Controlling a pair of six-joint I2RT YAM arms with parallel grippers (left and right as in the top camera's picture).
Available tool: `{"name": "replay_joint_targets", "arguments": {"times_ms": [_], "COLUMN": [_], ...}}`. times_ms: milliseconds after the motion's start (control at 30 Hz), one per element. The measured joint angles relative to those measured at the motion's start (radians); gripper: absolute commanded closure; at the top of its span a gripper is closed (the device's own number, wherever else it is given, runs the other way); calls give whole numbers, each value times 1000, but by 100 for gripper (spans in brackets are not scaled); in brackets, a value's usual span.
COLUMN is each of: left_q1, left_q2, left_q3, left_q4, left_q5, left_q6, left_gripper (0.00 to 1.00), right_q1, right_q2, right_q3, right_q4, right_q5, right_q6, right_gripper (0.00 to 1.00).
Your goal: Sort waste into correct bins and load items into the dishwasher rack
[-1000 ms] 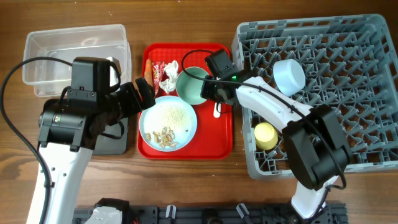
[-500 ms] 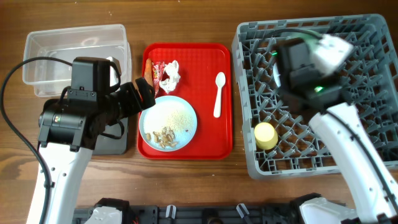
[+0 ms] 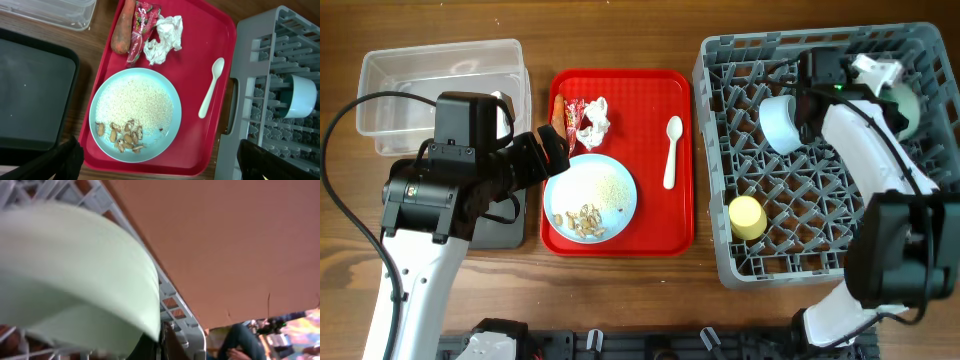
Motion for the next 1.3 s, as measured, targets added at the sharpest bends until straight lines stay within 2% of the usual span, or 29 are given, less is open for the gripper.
{"name": "replay_joint_targets", "arguments": {"times_ms": [233,267,333,400,467,533,600,700,767,867,933,1033,1167,1300], "left_q1": [0,0,0,0,0,0,0,0,0,0,0,0,0,0], "left_q2": [0,0,0,0,0,0,0,0,0,0,0,0,0,0], "left_q3": [0,0,0,0,0,0,0,0,0,0,0,0,0,0], "left_q4": [0,0,0,0,0,0,0,0,0,0,0,0,0,0], "left_q5": [0,0,0,0,0,0,0,0,0,0,0,0,0,0], "left_q6": [0,0,0,0,0,0,0,0,0,0,0,0,0,0], "left_gripper": [0,0,0,0,0,0,0,0,0,0,0,0,0,0], "right_q1": [111,122,144,161,171,179,191,274,344,505,558,653,646,597], "right_q2": [8,8,6,-9,-62,-176,-274,-417,-437,-403,-355,-184,99,188], "right_q3": [0,0,0,0,0,0,1,8,10,9,14,21,21,20], "right_q4": [6,-2,-18,-33,-39,-38,-35,-35,-35,6,64,84,161,162], "right_q5": [-2,-2,-4,-35,-93,-187,-291,-532,-681,-929,-1007,-1071,-1100,-1130], "right_q6": [-38,-40,-27,-13,-5,2,10,17,37,78,99,191,289,333], "right_gripper": [95,87,48,35,35,44,46,47,47,46,46,48,50,50]}}
